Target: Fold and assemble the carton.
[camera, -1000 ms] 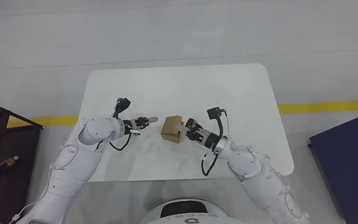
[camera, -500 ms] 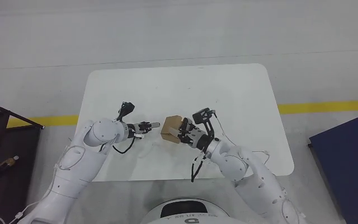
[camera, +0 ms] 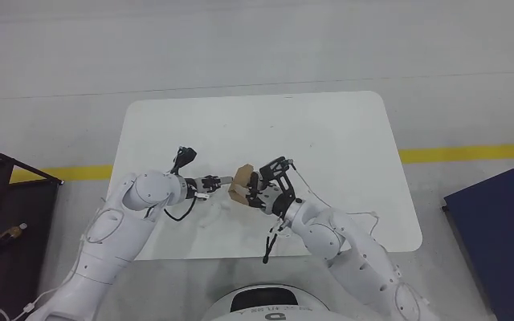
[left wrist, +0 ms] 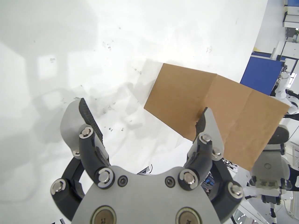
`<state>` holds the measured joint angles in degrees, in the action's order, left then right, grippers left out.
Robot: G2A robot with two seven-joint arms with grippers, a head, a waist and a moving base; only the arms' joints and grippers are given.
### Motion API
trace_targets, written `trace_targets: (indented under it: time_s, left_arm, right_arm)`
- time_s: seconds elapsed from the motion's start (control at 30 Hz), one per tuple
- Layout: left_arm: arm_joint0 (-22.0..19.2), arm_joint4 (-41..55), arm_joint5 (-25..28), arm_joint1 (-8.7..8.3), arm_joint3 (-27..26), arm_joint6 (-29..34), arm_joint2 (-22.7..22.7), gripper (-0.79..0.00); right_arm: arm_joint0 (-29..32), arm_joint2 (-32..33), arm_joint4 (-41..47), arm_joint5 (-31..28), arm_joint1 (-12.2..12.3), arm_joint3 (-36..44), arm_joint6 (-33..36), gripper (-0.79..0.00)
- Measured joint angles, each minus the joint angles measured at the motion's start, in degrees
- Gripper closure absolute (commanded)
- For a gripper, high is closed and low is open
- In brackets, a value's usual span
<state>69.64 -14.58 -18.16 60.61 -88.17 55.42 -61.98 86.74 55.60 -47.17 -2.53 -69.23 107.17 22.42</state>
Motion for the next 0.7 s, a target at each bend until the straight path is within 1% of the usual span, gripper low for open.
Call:
trace_targets:
  time_s: [0.17,0.57,0.7]
  left_arm:
    - [-0.16,-0.25,0.20,0.01,-0.06,0.14,0.33,-0.785]
    - [-0.05,-0.18,0.37,0.00,-0.80,0.00,0.69,-0.785]
    - [0.20,2.20,0.63,0.02,-0.95,-1.60,-0.62,-0.785]
  right_arm:
    - [-1.06,-1.10,-0.07,0.47,-0.35,-0.79,0.00,-0.354]
    - [-2.54,-2.35,-0.21,1.06,-0.94,-2.24,-0.50,-0.360]
    - [-2.46,-1.93,0.53,1.08,-0.99,-2.55,-0.76,-0.360]
